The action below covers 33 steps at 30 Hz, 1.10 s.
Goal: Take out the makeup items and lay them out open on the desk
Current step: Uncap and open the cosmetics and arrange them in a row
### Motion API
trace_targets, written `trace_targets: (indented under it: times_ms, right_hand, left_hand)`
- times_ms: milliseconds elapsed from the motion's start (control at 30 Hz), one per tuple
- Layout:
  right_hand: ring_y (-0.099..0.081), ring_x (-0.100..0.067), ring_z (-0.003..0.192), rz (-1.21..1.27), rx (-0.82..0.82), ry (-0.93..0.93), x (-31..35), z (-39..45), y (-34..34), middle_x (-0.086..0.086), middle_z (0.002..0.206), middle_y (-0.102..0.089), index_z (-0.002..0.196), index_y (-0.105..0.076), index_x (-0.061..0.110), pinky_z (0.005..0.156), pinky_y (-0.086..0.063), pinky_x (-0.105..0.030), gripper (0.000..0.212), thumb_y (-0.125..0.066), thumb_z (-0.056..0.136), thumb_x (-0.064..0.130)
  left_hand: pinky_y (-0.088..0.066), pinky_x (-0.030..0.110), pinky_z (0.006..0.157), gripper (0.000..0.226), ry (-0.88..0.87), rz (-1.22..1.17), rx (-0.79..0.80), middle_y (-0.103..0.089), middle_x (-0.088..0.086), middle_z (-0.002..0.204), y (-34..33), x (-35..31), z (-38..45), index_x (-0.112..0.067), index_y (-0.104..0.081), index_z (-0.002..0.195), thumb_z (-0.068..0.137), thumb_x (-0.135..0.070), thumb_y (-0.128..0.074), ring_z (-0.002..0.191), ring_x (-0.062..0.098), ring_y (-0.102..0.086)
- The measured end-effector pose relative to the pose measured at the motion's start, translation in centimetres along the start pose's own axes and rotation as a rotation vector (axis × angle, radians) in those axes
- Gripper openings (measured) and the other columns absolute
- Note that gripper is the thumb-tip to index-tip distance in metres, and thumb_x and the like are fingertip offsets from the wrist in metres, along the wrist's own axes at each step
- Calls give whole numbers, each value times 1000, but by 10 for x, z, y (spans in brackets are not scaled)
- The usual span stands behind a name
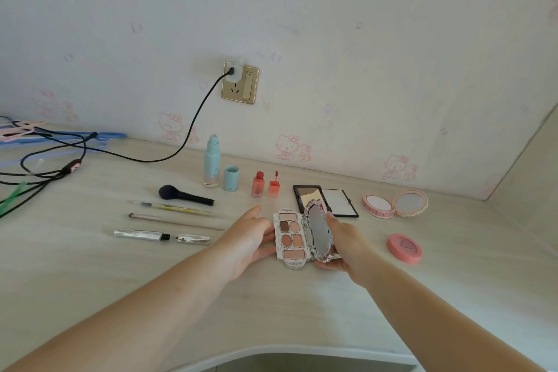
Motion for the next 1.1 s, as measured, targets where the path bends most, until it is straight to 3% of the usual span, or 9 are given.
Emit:
trace_targets:
  times_ms: [100,233,433,533,700,833,933,1000,1100]
  right_hand:
    - [-65,-21,82,-99,-28,17,0,7,2,-6,92,-66,104,-64,12,83,-56,-45,50,-40,91,55]
    - [-59,-11,53,-164,-60,41,4,7,5,-2,69,-60,90,-66,8,48,-55,-25,52,-41,91,54]
    - [-57,-19,76,-234,-46,147,9,11,14,-3,83,-59,96,-65,10,75,-53,-35,49,-41,92,52]
    - [-59,-16,89,-172,-69,253,24,7,43,-1,93,-65,94,-66,19,79,-45,-32,31,-44,95,41]
    - [-61,-12,95,7,-222,355,40,-3,139,4,93,-65,90,-66,25,80,-44,-31,22,-46,95,32]
    - [-60,-18,100,-44,-372,360,26,-3,202,0,98,-66,85,-64,27,92,-42,-38,18,-49,92,33]
    - [-57,-16,104,-143,-382,342,2,4,214,3,108,-66,95,-64,30,86,-42,-32,12,-54,90,35]
    - [-55,-11,102,-221,-347,327,-14,11,209,5,115,-64,109,-62,30,80,-38,-26,22,-58,88,33]
    - [-51,-12,113,-303,-262,317,-31,21,192,0,127,-56,128,-52,23,90,-40,-27,49,-68,82,27]
  left_hand:
    - [-56,35,72,58,20,42,0,-64,6,93,1,1,2,-21,-29,145,92,-2,-42,92,18,-62]
    - [-52,39,85,53,42,95,0,-64,2,92,2,2,9,-20,-34,141,91,-6,-44,97,19,-61]
    - [-55,38,85,39,-124,314,-32,-59,-1,109,3,-13,8,-29,-50,128,92,-13,-45,103,15,-57]
    - [-54,34,87,26,-307,302,-8,-63,-4,110,-15,-43,-2,-31,-56,111,95,-16,-41,104,12,-60]
    - [-55,30,82,25,-400,277,153,-69,-6,99,-92,-66,-20,-28,-59,103,95,-12,-42,96,10,-65]
    - [-51,31,80,17,-291,336,347,-62,-2,102,-170,-33,-23,-24,-58,103,94,-15,-47,96,12,-59]
    - [-45,30,76,13,-148,355,405,-54,-2,106,-203,4,-13,-26,-58,97,94,-18,-48,102,15,-50]
    - [-43,30,76,22,-81,383,374,-50,1,115,-212,24,0,-25,-57,110,95,-16,-45,106,16,-47]
    - [-44,32,82,40,-7,436,323,-47,1,131,-218,49,17,-25,-47,133,94,-18,-45,115,18,-44]
Point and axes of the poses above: each hand's wrist, its own z-axis towards the middle knuckle, its own y-axis out of the back of the hand, x = y × z, the point moved 8 cm from there along z, towards the middle knuckle
